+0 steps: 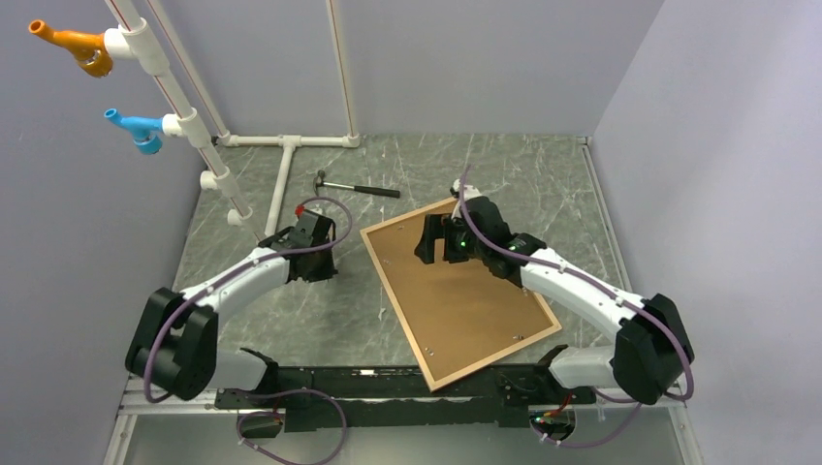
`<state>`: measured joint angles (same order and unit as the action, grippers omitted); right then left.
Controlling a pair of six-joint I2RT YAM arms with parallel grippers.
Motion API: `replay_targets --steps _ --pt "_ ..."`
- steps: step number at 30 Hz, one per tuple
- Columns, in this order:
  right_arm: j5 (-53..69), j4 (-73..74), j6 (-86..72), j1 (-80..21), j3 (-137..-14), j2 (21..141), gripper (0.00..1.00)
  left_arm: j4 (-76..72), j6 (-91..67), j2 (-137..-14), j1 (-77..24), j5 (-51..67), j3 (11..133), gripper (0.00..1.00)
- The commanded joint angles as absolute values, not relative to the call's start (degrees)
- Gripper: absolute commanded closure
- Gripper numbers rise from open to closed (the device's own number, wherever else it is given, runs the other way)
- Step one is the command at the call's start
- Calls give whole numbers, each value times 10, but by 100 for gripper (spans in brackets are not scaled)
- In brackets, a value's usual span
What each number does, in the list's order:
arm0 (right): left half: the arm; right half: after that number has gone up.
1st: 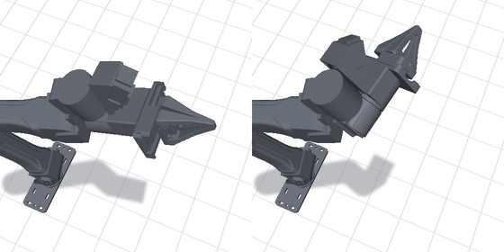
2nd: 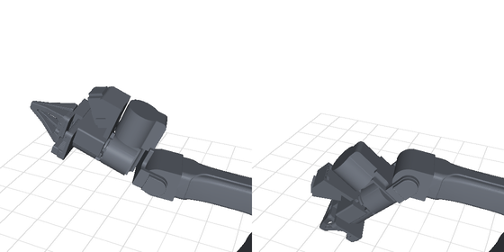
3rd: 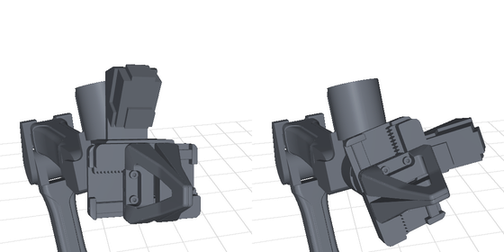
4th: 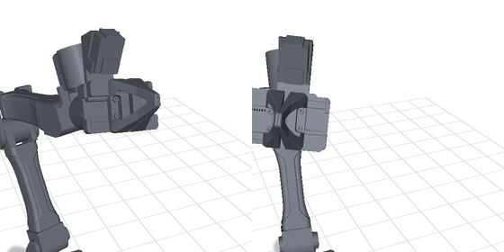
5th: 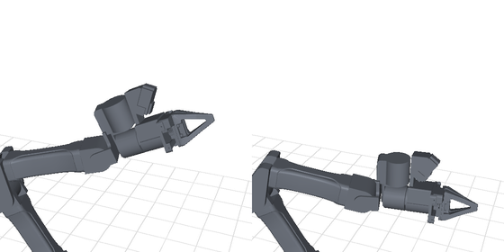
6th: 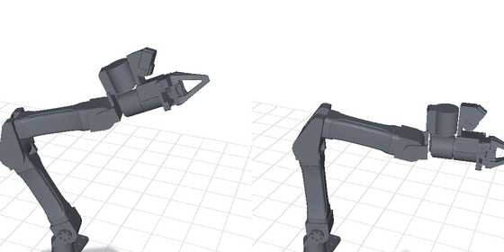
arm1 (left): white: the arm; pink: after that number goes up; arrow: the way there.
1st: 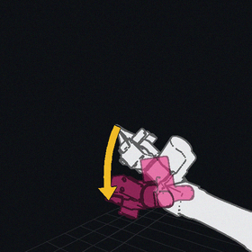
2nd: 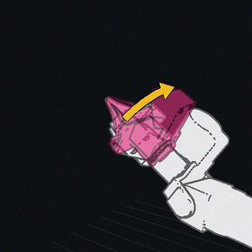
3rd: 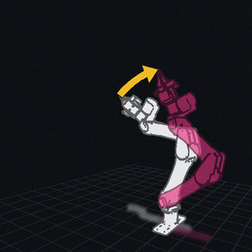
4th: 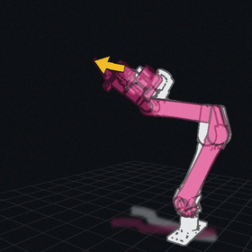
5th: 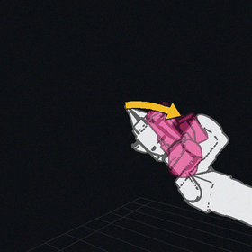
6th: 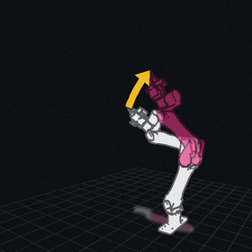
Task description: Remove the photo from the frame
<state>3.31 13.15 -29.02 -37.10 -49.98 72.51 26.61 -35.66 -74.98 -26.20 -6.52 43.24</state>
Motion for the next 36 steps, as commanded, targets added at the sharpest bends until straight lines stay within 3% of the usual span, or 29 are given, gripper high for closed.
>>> replay_targets --steps 1,7,11,13,16,22,30,36 --pt "5 158 -258 -413 -491 756 0 271 -319 -804 -222 -93 451 100" --pt "-33 155 -272 -476 -478 764 0 249 -316 -861 -187 -81 465 100" --pt "-63 164 -278 -513 -495 795 8 244 -323 -868 -174 -78 460 99" --pt "-88 174 -280 -535 -507 818 13 238 -328 -862 -173 -77 450 92" --pt "-120 186 -279 -570 -524 846 21 229 -332 -848 -174 -66 433 73" --pt "-160 204 -278 -636 -562 897 32 222 -333 -801 -173 -48 404 54" --pt "-191 224 -282 -689 -607 966 53 212 -328 -699 -173 14 366 35" --pt "-249 243 -301 -712 -617 999 64 174 -355 -630 -173 110 322 27"
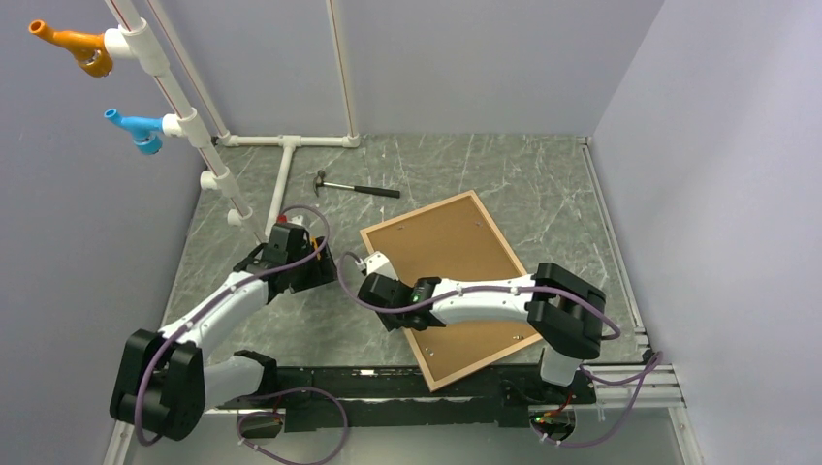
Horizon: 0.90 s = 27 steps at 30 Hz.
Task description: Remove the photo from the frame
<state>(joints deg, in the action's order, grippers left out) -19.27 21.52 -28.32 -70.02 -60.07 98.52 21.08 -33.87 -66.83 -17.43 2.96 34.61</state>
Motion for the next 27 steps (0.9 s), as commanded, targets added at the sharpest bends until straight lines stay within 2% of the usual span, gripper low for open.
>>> replay_targets --steps 1,11,16,23,27 --pt "-256 247 -303 -715 -619 1001 65 168 -358 -619 -173 116 315 26" --pt "-320 287 -327 -724 -634 982 63 145 -363 -565 -173 172 273 21" --pt "-313 273 -319 -725 -632 981 61 99 -367 -580 -173 214 248 17" --pt "-323 281 -337 -727 -650 1027 63 53 -386 -598 -173 243 226 10" --pt "-335 276 -343 -729 -646 1029 67 47 -395 -598 -173 244 219 9"
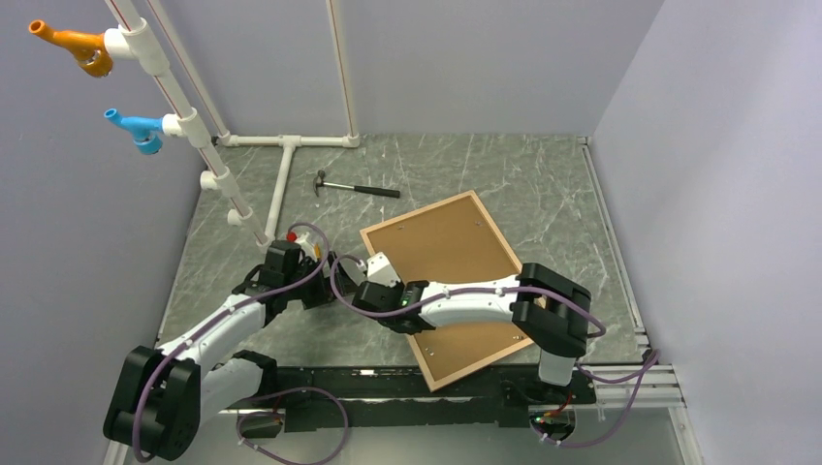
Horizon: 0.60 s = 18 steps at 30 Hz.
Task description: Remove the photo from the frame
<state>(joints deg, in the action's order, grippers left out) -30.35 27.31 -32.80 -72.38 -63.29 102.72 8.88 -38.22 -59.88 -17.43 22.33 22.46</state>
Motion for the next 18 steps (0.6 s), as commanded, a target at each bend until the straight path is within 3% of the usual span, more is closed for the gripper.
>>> replay_targets --steps 1,6,10,18 --pt "-338 276 -345 -728 -645 1030 68 45 -400 -597 -173 244 217 10" --pt "-352 266 -351 -733 -635 1038 78 21 -434 -585 -173 239 194 9" --pt "-355 243 -351 -735 -619 1028 100 -38 -490 -575 -172 245 160 8" --pt "-336 187 -326 -731 -584 941 100 -148 -552 -612 -164 305 144 9"
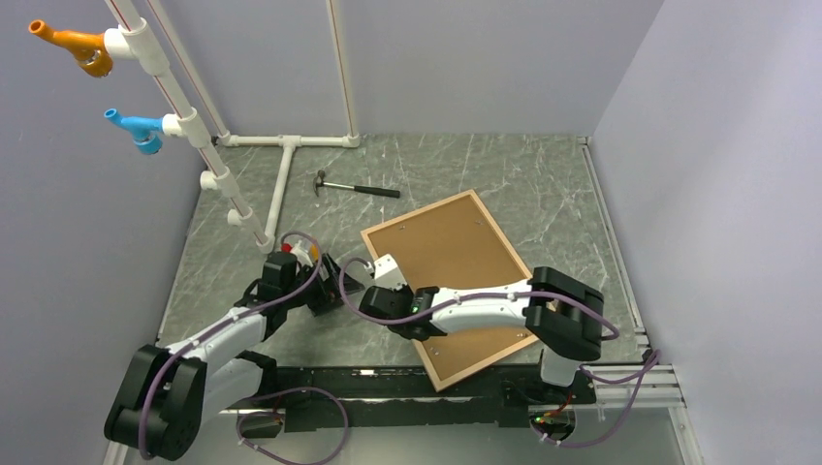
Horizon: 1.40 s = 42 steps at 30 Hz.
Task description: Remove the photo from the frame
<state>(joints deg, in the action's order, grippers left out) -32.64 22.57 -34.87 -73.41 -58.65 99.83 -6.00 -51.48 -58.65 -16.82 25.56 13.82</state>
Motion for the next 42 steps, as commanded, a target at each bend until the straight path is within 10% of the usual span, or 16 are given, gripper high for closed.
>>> replay_targets --steps 1,11,22,40,42 --pt "-332 186 -321 -730 -584 934 100 -166 -558 -627 -164 321 147 10" --pt "-271 156 -289 -715 -570 861 100 -442 -688 -748 -202 381 147 10" --pt "-238 165 -280 -691 -566 807 100 -407 -697 -812 -262 310 220 22" --pt "-265 346 -276 -680 -664 810 100 -338 -711 -804 -292 260 280 83" --pt "-273 387 -268 -680 -689 817 86 -327 -716 -797 -294 263 291 91"
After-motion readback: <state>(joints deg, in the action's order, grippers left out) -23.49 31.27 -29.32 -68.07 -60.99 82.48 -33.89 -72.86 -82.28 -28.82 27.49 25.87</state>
